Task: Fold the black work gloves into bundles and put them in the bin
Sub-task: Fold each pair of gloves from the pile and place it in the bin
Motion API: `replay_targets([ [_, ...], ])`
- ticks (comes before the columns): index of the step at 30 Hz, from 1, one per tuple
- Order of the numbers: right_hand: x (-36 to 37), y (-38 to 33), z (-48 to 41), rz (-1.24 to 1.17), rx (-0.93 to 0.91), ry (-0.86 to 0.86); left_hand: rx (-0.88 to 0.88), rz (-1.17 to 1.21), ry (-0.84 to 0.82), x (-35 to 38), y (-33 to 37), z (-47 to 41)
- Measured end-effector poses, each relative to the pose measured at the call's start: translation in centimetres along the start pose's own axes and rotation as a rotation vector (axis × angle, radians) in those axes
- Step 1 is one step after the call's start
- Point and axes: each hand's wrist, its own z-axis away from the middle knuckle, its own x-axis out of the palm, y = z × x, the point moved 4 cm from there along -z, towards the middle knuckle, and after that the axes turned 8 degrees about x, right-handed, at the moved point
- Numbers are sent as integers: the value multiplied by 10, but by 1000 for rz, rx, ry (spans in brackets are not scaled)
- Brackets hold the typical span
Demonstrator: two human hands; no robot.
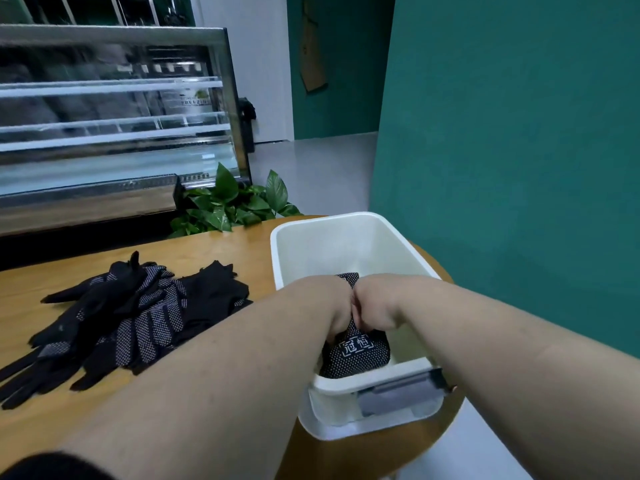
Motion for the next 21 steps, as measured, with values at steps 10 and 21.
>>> replay_targets([
  [10, 12, 5, -12, -206, 114, -64, -77, 65, 82, -2, -6, -4],
  [21, 14, 7, -12, -318, 206, -112, -116, 50, 64, -2, -6, 0],
])
